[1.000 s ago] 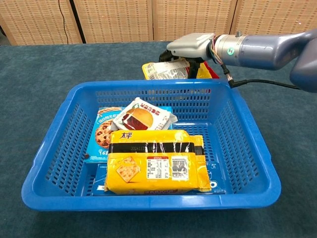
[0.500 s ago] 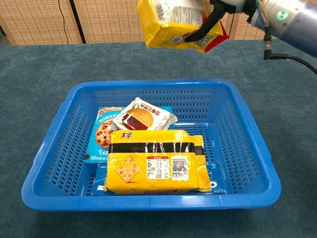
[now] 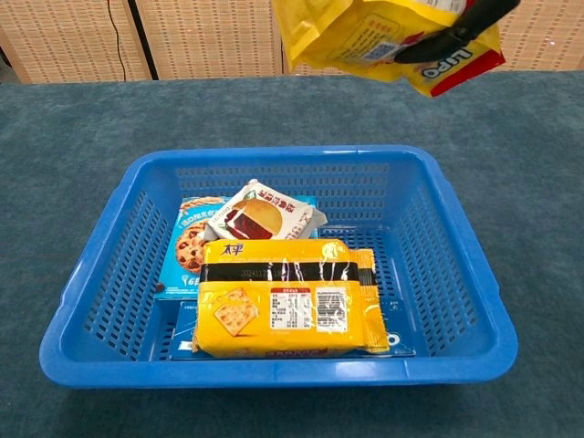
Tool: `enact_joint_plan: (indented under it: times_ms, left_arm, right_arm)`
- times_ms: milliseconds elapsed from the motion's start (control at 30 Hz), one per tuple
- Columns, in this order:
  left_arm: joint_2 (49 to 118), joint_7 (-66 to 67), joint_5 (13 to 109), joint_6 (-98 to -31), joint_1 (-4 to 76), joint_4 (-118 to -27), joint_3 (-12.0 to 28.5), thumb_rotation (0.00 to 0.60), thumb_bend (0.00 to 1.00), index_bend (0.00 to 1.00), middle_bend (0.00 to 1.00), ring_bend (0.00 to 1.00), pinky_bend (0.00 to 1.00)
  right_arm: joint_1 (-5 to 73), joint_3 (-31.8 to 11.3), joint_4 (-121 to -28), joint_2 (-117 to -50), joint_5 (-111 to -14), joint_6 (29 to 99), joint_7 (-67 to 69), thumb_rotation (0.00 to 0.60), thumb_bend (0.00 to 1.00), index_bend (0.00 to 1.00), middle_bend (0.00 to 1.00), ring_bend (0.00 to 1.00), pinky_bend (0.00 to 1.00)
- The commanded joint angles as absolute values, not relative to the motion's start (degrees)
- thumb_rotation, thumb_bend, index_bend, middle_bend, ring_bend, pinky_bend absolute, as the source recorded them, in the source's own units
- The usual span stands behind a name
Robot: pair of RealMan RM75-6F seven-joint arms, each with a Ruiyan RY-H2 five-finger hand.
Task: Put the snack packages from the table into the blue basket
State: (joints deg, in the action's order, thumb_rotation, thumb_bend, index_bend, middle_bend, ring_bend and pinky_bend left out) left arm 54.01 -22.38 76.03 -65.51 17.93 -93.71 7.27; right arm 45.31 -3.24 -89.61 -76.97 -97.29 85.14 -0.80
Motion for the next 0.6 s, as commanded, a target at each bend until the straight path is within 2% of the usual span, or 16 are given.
enact_joint_plan:
  times_ms: [33,100,267,333,367,433,467,500,533,600]
  left_arm:
    - [53.82,-23.00,76.58,-65.40,17.83,-93.72,7.01,0.600,0.00,0.00,0.00,0.00,0.00]
    - [53.30,-23.87,77.22,-65.16,17.66,-93.90,6.63,0.600,0.00,0.00,0.00,0.00,0.00]
    - [52.97,-24.45,77.62,-65.21,17.49,-93.91,6.44,0.600,0.00,0.00,0.00,0.00,0.00]
    - [52.92,-24.60,77.90,-65.16,17.47,-93.96,6.29,0.600,0.00,0.00,0.00,0.00,0.00]
    - [52.90,-24.70,78.09,-65.18,17.45,-93.97,6.21,0.600,0.00,0.00,0.00,0.00,0.00]
    - [52.92,-24.79,78.29,-65.20,17.42,-93.91,6.12,0.600,0.00,0.00,0.00,0.00,0.00]
    - [53.01,-24.61,78.32,-65.17,17.42,-93.80,6.04,0.600,0.00,0.00,0.00,0.00,0.00]
    - [53.23,-23.92,78.27,-65.14,17.46,-93.66,5.96,0.600,0.00,0.00,0.00,0.00,0.00]
    - [53.35,-23.39,78.27,-65.12,17.49,-93.59,5.88,0.600,0.00,0.00,0.00,0.00,0.00]
    - [53.90,-21.08,77.87,-65.20,17.54,-93.50,5.75,0.600,0.00,0.00,0.00,0.00,0.00]
  right_arm:
    - [42.07,-0.85,-98.40,-73.83,-100.08,83.68,-9.55,0.600,0.26,0.63,0.61,0.51,0.46]
    - [42.39,0.75,-100.18,-75.97,-101.50,79.21,-17.14,0.600,0.26,0.62,0.61,0.51,0.46]
    - [42.72,-0.43,-101.99,-80.93,-99.28,74.00,-24.43,0.600,0.26,0.61,0.61,0.51,0.46]
    - [43.17,-1.21,-101.63,-82.74,-97.43,71.54,-26.08,0.600,0.26,0.54,0.55,0.47,0.46]
    - [43.50,-1.71,-101.33,-83.57,-95.99,69.82,-27.15,0.600,0.26,0.47,0.49,0.43,0.45]
    - [43.76,-2.31,-101.67,-84.18,-93.10,67.19,-28.52,0.600,0.22,0.25,0.31,0.30,0.40]
    - [43.63,-2.82,-102.55,-84.23,-90.82,65.98,-29.82,0.600,0.16,0.13,0.18,0.20,0.34]
    - [43.38,-3.42,-103.57,-84.23,-89.43,65.75,-31.30,0.600,0.10,0.05,0.09,0.12,0.29]
    - [43.22,-3.67,-104.00,-84.23,-89.04,65.87,-31.86,0.600,0.05,0.01,0.03,0.06,0.24]
    - [42.50,-4.18,-105.37,-83.98,-88.02,66.45,-32.92,0.600,0.00,0.00,0.00,0.00,0.13]
